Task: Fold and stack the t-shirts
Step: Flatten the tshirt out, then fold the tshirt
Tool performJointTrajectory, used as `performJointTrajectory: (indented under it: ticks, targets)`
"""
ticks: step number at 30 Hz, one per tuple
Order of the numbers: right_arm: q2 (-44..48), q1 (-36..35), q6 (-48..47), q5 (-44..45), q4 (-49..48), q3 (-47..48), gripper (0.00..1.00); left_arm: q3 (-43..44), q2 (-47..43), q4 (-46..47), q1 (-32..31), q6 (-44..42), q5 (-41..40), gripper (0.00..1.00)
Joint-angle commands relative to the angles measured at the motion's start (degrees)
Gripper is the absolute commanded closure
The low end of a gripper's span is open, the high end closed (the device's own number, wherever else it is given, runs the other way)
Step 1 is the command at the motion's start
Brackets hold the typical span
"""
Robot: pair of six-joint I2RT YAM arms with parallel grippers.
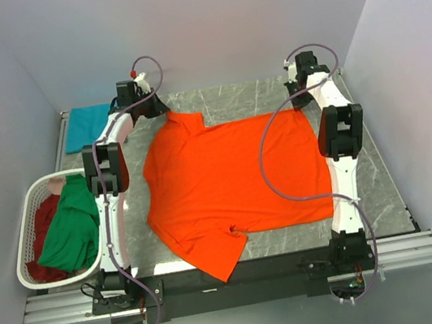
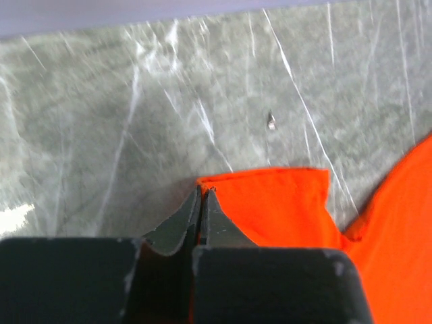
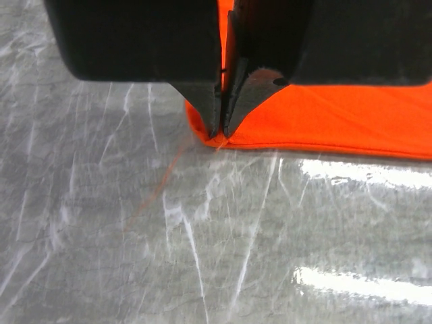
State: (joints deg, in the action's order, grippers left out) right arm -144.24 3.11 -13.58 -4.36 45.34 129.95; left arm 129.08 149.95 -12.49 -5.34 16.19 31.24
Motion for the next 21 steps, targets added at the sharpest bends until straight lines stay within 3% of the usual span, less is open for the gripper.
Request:
performJointTrajectory:
  ticks: [1, 21]
  targets:
    - [6.4, -0.1, -1.4, -0.8, -1.7, -1.1, 1.0, -3.6, -8.1, 3.5, 0.9, -1.3, 3.9, 1.0]
    - [17.4, 1.3, -4.4, -5.5, -2.3, -10.0, 1.0, -22.3, -30.7, -4.3, 1.7, -15.3, 11.2, 1.0]
